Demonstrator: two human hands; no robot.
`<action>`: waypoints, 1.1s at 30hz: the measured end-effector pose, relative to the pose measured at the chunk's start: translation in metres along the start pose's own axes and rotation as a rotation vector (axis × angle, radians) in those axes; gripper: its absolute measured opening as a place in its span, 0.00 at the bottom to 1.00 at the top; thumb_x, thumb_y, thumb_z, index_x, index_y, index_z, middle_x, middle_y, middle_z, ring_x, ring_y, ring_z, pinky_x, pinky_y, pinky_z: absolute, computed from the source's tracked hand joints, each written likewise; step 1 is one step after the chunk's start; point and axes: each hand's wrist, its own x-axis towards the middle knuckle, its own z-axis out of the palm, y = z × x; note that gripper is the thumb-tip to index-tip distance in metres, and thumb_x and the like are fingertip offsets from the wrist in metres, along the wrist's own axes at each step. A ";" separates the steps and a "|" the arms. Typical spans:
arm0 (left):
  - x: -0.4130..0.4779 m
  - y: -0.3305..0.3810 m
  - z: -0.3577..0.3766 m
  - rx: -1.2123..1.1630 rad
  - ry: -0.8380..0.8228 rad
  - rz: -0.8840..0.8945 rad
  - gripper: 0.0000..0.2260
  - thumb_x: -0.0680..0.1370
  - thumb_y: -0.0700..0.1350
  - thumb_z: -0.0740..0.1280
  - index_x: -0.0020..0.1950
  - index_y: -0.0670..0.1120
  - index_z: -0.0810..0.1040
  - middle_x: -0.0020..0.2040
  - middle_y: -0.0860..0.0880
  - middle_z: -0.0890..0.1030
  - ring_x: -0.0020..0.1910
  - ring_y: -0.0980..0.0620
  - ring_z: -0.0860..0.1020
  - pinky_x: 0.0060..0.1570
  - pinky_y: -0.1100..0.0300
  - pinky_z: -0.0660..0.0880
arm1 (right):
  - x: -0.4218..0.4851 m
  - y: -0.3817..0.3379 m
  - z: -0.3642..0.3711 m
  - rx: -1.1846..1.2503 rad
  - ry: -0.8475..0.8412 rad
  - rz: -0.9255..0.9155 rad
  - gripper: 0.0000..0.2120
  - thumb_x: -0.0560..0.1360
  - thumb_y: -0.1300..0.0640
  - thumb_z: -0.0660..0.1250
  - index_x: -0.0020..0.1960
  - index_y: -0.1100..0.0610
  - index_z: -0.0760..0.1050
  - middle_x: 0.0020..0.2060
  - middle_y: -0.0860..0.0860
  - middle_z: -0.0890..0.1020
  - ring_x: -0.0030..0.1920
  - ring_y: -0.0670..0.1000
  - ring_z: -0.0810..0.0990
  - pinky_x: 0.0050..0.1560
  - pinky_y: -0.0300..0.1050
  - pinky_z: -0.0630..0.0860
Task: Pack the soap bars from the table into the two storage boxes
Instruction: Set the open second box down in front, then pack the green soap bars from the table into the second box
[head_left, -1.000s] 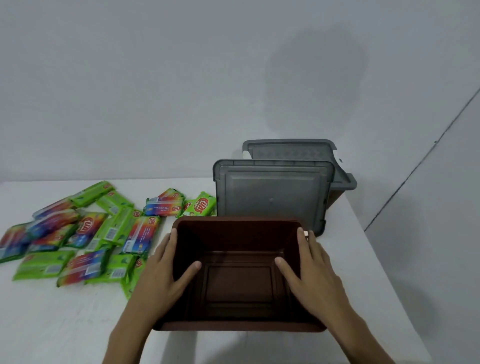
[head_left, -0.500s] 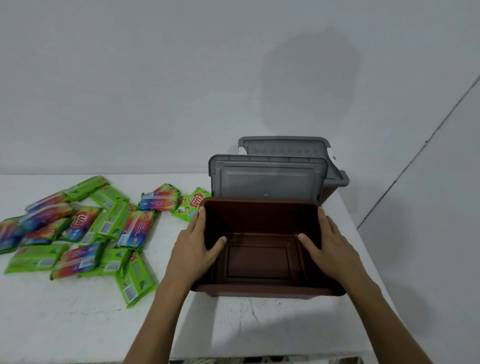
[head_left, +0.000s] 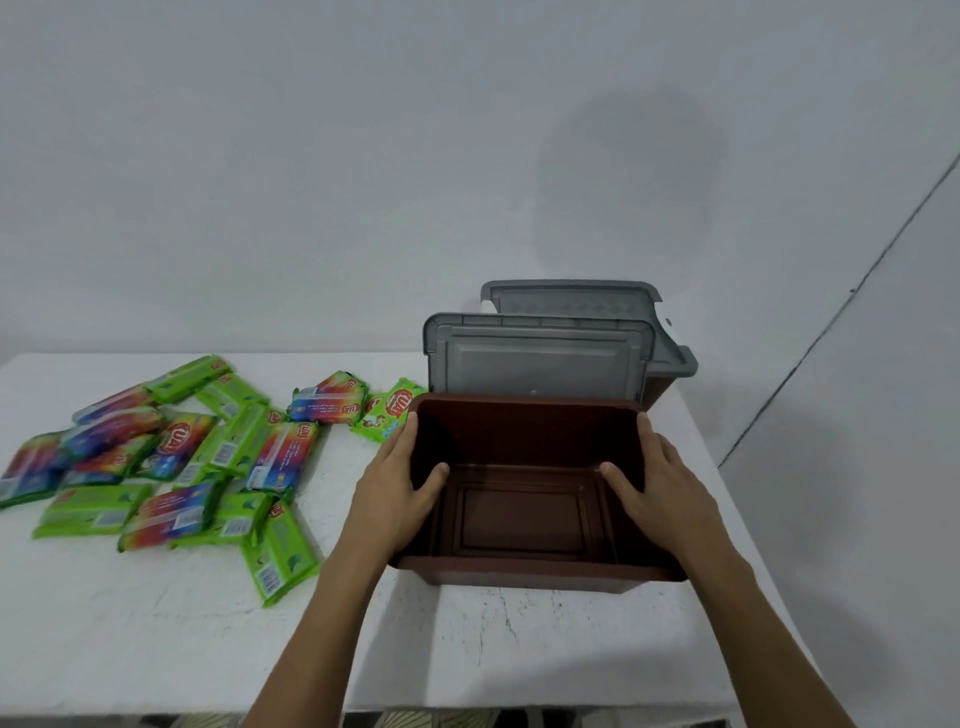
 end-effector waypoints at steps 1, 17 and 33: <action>0.000 -0.001 0.000 -0.023 -0.002 -0.002 0.33 0.78 0.54 0.65 0.79 0.50 0.55 0.77 0.49 0.62 0.74 0.50 0.63 0.69 0.55 0.64 | 0.000 -0.001 0.000 -0.014 0.012 0.004 0.38 0.77 0.35 0.54 0.79 0.47 0.42 0.75 0.56 0.62 0.68 0.61 0.71 0.61 0.59 0.74; -0.002 -0.089 -0.068 -0.167 0.033 -0.040 0.17 0.79 0.51 0.66 0.67 0.49 0.74 0.64 0.50 0.76 0.62 0.52 0.74 0.60 0.57 0.71 | 0.006 -0.164 0.013 -0.043 0.136 -0.466 0.22 0.78 0.48 0.63 0.69 0.55 0.73 0.65 0.55 0.74 0.65 0.58 0.71 0.66 0.52 0.69; 0.044 -0.178 -0.079 0.377 -0.071 -0.220 0.31 0.76 0.64 0.62 0.74 0.52 0.61 0.67 0.45 0.71 0.63 0.42 0.71 0.58 0.47 0.73 | 0.113 -0.302 0.105 -0.732 -0.471 -0.553 0.37 0.66 0.48 0.76 0.71 0.49 0.64 0.58 0.54 0.72 0.56 0.55 0.75 0.48 0.48 0.73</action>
